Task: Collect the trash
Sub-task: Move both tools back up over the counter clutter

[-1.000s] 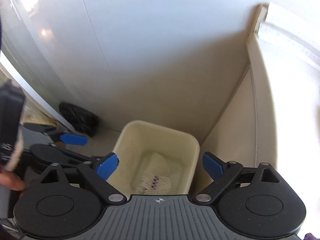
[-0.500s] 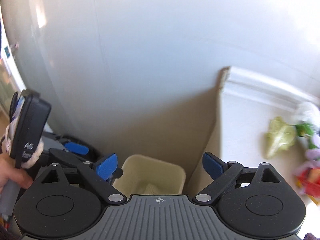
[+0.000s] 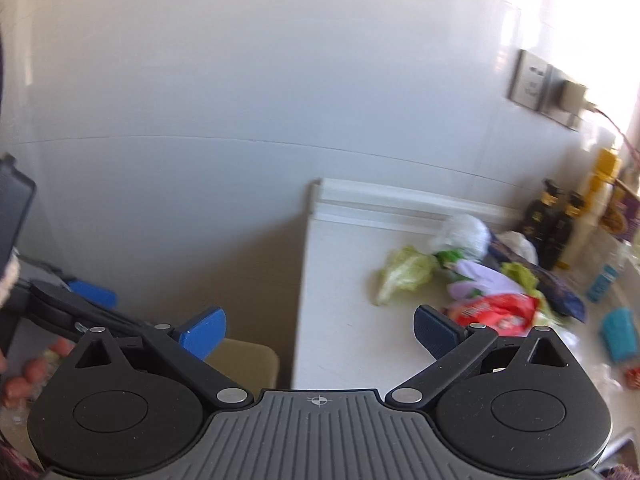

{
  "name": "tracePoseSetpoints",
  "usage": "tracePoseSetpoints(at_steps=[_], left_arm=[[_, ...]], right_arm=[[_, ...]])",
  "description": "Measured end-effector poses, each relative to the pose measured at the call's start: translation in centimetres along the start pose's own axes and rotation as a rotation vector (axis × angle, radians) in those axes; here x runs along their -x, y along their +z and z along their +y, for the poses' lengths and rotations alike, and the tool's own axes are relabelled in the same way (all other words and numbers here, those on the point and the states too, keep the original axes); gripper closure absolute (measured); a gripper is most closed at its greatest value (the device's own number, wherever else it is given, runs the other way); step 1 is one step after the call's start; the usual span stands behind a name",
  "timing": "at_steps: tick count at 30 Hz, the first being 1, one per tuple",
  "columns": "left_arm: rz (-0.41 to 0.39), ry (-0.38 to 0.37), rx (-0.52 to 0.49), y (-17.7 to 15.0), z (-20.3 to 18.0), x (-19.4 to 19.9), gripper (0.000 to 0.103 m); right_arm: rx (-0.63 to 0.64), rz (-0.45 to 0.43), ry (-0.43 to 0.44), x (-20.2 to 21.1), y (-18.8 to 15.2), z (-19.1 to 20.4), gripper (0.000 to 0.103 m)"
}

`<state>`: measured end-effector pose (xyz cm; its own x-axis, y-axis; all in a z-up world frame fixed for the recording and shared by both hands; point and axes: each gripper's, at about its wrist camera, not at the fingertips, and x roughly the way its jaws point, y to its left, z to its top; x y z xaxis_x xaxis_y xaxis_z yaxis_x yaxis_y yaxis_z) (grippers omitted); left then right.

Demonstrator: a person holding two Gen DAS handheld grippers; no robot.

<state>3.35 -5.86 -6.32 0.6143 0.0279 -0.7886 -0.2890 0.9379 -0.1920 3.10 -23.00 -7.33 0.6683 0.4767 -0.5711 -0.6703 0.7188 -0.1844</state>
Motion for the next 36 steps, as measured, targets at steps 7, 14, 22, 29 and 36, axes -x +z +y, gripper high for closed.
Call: tracePoseSetpoints(at_steps=[7,14,22,29,36], left_arm=[[-0.071,-0.041,-0.086,2.2,-2.8,1.4,0.001],[-0.094,-0.071,-0.184,4.2,-5.8,0.1,0.001],[-0.18,-0.156,-0.257,8.4,-9.1,-2.6,0.001],[-0.205,-0.221,-0.254,12.3,-13.4,-6.4,0.001],[-0.198,-0.229,-0.332,15.1,-17.8,-10.1,0.003]], right_arm=[[-0.019,-0.032,-0.102,2.2,-1.1,-2.9,0.0],[-0.019,-0.048,-0.13,1.3,-1.2,-6.3,0.0],[-0.052,-0.093,-0.126,-0.8,-1.6,-12.3,0.0],[-0.038,-0.063,-0.136,-3.8,-2.5,-17.6,0.0],[-0.045,-0.006,-0.116,-6.6,-4.7,-22.3,0.0]])
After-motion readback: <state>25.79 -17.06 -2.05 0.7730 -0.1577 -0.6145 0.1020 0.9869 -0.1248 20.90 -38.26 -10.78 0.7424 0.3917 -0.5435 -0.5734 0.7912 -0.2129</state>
